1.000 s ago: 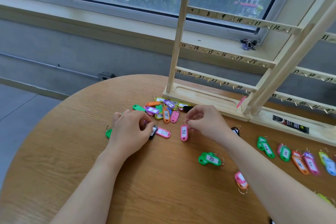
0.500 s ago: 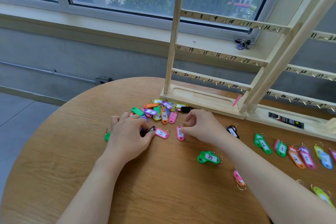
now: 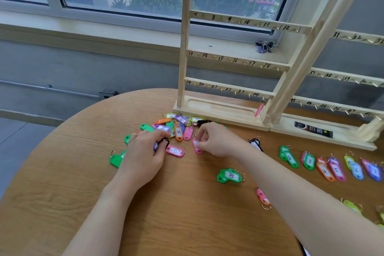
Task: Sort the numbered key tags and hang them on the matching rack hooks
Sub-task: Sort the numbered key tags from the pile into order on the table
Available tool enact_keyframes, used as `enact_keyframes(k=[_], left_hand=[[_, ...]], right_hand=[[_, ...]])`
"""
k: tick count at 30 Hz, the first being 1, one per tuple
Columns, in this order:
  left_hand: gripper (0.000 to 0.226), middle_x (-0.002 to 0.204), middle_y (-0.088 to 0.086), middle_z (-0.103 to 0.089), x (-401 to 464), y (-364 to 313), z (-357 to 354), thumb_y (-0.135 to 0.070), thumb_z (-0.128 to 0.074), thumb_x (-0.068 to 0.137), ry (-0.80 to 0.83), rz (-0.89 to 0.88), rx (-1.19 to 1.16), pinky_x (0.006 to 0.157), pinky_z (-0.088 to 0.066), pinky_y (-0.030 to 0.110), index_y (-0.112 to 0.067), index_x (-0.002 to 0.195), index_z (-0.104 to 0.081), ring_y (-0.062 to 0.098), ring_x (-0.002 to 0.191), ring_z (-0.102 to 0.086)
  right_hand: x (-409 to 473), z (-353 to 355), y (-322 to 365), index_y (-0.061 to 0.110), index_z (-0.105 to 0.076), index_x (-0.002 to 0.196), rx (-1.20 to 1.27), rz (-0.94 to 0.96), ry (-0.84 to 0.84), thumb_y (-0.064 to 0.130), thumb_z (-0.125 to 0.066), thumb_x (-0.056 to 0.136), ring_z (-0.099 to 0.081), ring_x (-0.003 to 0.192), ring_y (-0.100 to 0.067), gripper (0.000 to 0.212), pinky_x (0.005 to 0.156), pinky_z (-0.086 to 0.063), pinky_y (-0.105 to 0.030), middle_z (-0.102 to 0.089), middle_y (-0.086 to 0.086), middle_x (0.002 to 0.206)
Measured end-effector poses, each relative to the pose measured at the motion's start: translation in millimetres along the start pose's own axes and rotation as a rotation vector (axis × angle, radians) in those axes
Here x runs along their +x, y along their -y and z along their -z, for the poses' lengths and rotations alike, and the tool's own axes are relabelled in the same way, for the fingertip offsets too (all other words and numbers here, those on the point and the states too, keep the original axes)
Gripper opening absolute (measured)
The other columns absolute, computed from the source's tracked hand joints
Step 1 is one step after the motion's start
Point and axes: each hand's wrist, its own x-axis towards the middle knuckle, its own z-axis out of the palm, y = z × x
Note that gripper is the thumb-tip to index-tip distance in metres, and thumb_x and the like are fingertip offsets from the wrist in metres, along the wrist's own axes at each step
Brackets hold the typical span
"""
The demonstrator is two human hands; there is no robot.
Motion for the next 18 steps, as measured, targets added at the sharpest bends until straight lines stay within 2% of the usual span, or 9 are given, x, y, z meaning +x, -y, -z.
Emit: enact_keyframes(k=[2, 5, 6, 8, 10, 11, 13, 16, 18], left_hand=[[0.020, 0.090, -0.007, -0.064, -0.3, -0.7, 0.1, -0.021, -0.065, 0.095, 0.000, 0.007, -0.016, 0.081, -0.032, 0.032, -0.035, 0.108, -0.070, 0.018, 0.089, -0.055], [0.020, 0.091, -0.006, -0.067, -0.6, -3.7, 3.6, -0.018, -0.069, 0.093, -0.017, 0.042, -0.110, 0.083, -0.043, 0.035, -0.032, 0.107, -0.073, 0.016, 0.091, -0.057], [0.019, 0.091, -0.009, -0.069, -0.9, -5.4, 5.2, -0.016, -0.071, 0.091, -0.025, 0.046, -0.159, 0.082, -0.047, 0.030, -0.030, 0.105, -0.074, 0.010, 0.091, -0.060], [0.017, 0.089, -0.018, -0.071, -2.2, -11.3, 8.5, -0.015, -0.073, 0.090, -0.018, 0.062, -0.235, 0.077, -0.044, 0.009, -0.030, 0.098, -0.075, -0.002, 0.090, -0.064], [0.016, 0.088, -0.022, -0.071, -3.3, -16.4, 10.4, -0.015, -0.074, 0.090, 0.008, 0.098, -0.294, 0.072, -0.040, 0.000, -0.031, 0.093, -0.073, -0.012, 0.089, -0.064], [0.015, 0.088, -0.021, -0.072, -3.4, -18.0, 10.8, -0.014, -0.074, 0.090, 0.019, 0.114, -0.319, 0.071, -0.040, -0.001, -0.029, 0.092, -0.073, -0.013, 0.088, -0.065], [0.012, 0.086, -0.018, -0.073, -2.8, -19.8, 10.9, -0.013, -0.073, 0.091, 0.031, 0.127, -0.344, 0.070, -0.040, -0.001, -0.025, 0.091, -0.072, -0.013, 0.086, -0.065], [0.006, 0.081, -0.017, -0.073, -2.8, -23.8, 11.1, -0.012, -0.071, 0.092, 0.054, 0.128, -0.362, 0.068, -0.040, 0.001, -0.018, 0.091, -0.073, -0.012, 0.080, -0.065], [0.005, 0.078, -0.017, -0.073, -3.0, -25.4, 11.2, -0.011, -0.070, 0.093, 0.068, 0.134, -0.384, 0.067, -0.041, 0.002, -0.015, 0.090, -0.072, -0.011, 0.076, -0.065]], right_hand=[[-0.1, 0.0, 1.9, 0.015, -0.063, 0.113, 0.002, -0.014, -0.007, 0.036, -0.075, 0.089, -0.061, 0.097, -0.018, 0.034, 0.074, -0.047, -0.030, -0.064, 0.001, 0.100], [3.3, -1.5, 7.0, 0.009, -0.063, 0.110, -0.034, -0.061, -0.023, 0.043, -0.080, 0.084, -0.062, 0.099, -0.025, 0.045, 0.083, -0.051, -0.040, -0.066, -0.009, 0.105], [6.4, -2.5, 7.2, 0.011, -0.062, 0.102, -0.047, -0.078, -0.030, 0.045, -0.080, 0.082, -0.061, 0.093, -0.024, 0.043, 0.078, -0.050, -0.040, -0.065, -0.008, 0.098], [13.1, -4.3, 7.0, 0.017, -0.053, 0.076, -0.064, -0.108, -0.045, 0.049, -0.081, 0.080, -0.050, 0.071, -0.018, 0.043, 0.059, -0.039, -0.034, -0.052, -0.001, 0.074], [18.7, -4.8, 7.1, 0.018, -0.046, 0.065, -0.077, -0.127, -0.047, 0.050, -0.081, 0.079, -0.039, 0.060, -0.016, 0.050, 0.052, -0.029, -0.032, -0.040, 0.001, 0.062], [20.3, -4.2, 7.8, 0.015, -0.052, 0.067, -0.079, -0.133, -0.049, 0.049, -0.081, 0.080, -0.040, 0.059, -0.016, 0.047, 0.052, -0.030, -0.032, -0.042, 0.001, 0.062], [22.9, -2.8, 8.9, 0.009, -0.068, 0.084, -0.067, -0.137, -0.029, 0.046, -0.081, 0.081, -0.054, 0.070, -0.019, 0.040, 0.058, -0.039, -0.031, -0.057, -0.003, 0.070], [24.4, -0.7, 8.6, 0.007, -0.071, 0.102, -0.042, -0.132, -0.011, 0.040, -0.082, 0.082, -0.065, 0.091, -0.023, 0.040, 0.070, -0.047, -0.033, -0.071, -0.009, 0.094], [22.2, 1.3, 5.9, 0.006, -0.071, 0.101, -0.027, -0.132, -0.003, 0.039, -0.081, 0.083, -0.064, 0.089, -0.023, 0.039, 0.068, -0.046, -0.031, -0.072, -0.011, 0.096]])
